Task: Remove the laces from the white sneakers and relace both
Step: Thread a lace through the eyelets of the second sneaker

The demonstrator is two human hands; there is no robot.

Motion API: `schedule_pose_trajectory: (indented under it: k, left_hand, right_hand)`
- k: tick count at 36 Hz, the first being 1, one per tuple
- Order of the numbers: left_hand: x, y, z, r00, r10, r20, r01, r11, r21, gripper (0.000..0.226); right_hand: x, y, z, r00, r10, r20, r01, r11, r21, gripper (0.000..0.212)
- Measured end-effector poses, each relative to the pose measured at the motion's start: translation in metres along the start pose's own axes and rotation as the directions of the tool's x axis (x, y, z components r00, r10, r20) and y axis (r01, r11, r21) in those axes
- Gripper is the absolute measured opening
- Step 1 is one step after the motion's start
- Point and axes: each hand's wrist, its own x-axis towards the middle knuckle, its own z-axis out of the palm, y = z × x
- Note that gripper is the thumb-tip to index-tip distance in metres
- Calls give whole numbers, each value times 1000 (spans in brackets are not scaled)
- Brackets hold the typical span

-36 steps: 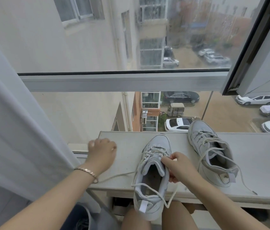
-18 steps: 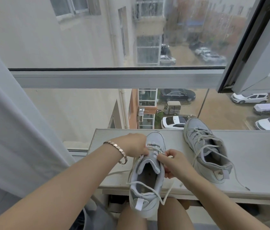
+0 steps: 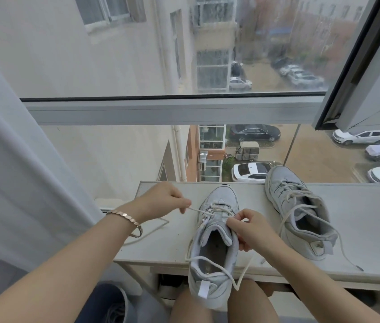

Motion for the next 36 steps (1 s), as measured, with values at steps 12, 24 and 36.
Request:
schedule_pose_trajectory:
  k: [12, 24, 36]
  left_hand:
    - [3, -2, 33, 953, -171, 252, 213, 966, -150, 21]
    - [-1, 7, 27, 832, -246, 497, 389, 898, -206, 35]
    - [5, -1, -15, 954, -242, 179, 263, 380, -887, 51]
  right_hand:
    - [3, 2, 2, 1000, -13, -15, 13, 1000, -22, 16]
    - [3, 4, 1, 999, -25, -23, 25, 999, -25, 16]
    - [10, 5, 2, 1000, -5, 18, 5, 1000, 7, 16]
